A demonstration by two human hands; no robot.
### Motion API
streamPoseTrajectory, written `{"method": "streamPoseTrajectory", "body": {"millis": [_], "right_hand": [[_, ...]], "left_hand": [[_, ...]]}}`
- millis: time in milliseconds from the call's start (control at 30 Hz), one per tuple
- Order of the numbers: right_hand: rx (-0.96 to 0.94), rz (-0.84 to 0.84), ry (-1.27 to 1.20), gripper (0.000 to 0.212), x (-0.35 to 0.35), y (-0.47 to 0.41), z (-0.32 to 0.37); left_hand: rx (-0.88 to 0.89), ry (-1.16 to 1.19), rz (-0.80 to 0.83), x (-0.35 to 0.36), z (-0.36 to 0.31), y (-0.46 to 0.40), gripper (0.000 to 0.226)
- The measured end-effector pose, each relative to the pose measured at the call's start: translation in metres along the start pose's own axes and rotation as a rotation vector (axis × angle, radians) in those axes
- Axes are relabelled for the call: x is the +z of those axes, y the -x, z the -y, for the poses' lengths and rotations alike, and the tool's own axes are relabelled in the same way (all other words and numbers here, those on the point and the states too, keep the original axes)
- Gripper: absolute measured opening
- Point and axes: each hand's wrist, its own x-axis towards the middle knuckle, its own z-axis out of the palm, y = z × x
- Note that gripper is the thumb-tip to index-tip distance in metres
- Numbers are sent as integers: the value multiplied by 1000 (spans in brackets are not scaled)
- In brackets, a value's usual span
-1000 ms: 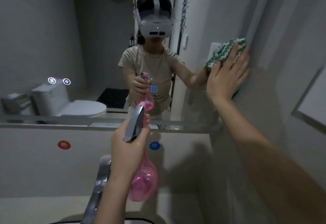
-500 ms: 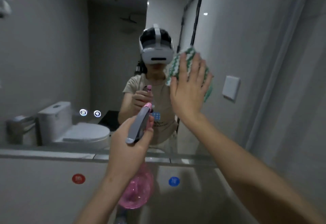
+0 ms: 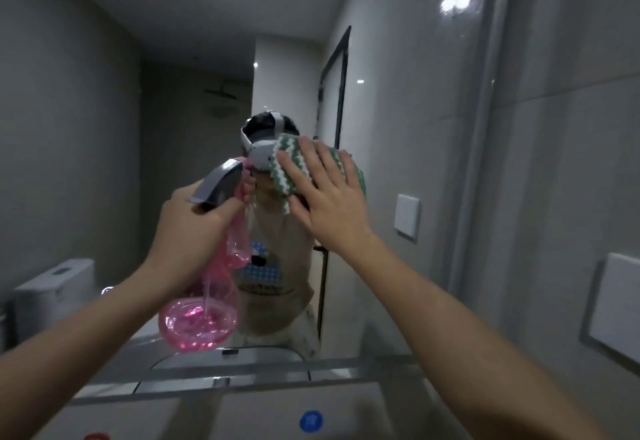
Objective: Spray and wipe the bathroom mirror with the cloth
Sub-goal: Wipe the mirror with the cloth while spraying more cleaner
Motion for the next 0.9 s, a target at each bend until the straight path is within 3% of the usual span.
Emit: {"method": "streamPoseTrajectory", "body": {"millis": [167, 400, 567, 700, 900], "right_hand": [[288, 70, -11, 58, -8, 36, -73], [459, 37, -28, 59, -12, 77, -123], [575, 42, -65, 59, -11, 69, -102], [723, 92, -90, 59, -13, 50, -67], [519, 134, -123, 61, -8, 19, 5]], "left_hand": [[60, -76, 46, 52, -24, -2, 13], [59, -124, 60, 106, -46, -2, 12], [35, -118, 94, 104, -44, 0, 5], [-43, -41, 85, 79, -36, -2, 23], [-121, 78, -7, 34, -30, 2, 20]]}}
